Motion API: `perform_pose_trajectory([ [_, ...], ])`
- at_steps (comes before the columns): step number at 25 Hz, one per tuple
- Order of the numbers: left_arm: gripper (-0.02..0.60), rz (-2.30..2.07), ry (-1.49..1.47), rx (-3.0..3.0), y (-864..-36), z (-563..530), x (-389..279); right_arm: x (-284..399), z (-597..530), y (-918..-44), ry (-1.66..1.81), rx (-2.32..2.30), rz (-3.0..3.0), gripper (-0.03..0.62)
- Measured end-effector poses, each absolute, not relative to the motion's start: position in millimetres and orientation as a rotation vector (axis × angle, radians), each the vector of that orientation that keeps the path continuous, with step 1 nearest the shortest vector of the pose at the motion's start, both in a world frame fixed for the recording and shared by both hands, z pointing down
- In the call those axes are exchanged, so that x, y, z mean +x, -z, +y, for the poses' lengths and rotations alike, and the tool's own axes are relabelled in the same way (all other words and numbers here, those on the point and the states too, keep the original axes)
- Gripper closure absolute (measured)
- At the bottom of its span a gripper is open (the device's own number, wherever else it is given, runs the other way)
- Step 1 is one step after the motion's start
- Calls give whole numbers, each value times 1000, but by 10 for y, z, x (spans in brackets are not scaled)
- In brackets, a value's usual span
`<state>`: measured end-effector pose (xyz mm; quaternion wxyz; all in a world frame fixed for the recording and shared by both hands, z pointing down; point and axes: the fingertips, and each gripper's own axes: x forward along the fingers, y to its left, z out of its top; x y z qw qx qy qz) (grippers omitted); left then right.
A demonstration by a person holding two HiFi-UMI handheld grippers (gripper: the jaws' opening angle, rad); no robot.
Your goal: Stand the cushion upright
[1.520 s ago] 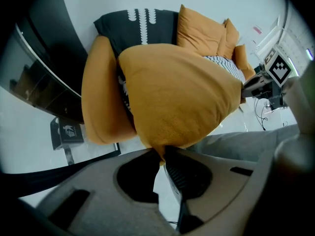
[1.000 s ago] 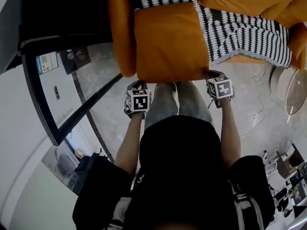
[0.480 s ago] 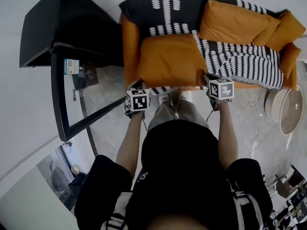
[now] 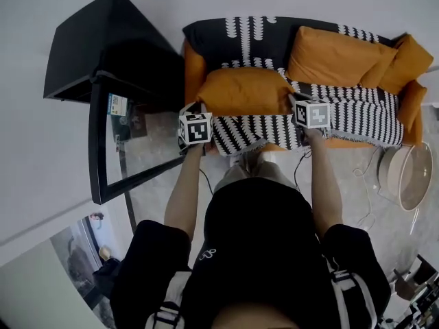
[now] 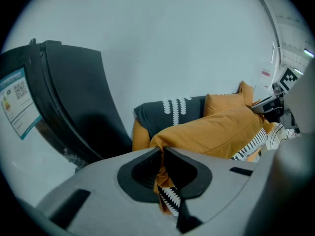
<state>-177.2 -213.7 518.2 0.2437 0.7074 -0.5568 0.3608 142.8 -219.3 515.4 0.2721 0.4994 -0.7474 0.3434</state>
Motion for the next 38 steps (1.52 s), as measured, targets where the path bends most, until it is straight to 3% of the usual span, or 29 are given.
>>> perform_pose_trajectory([
  [20,546,-1651,-1227,2051,-4755,-4080,-1760,1522,-4180,-4795,-837,1531,-2009,566],
  [24,546,-1658,-1182,2066,-4764,-4387,-1806,1549,-4530,-4737,-774,1613,-2008,557],
  [27,546,-1643,-1123,2037,-4790,-4576,-1935,1559,-4769,-4553,-557,1677,-2024,508],
  [34,545,-1749,-963,2033,-4358,-4848,-2168,1449,-4701,-4298,-459,1644,-2086,510],
  [38,545,-1760,-862,2100,-4135,-4760,-1979,1306,-4571,-4283,-463,1620,-2107,508],
])
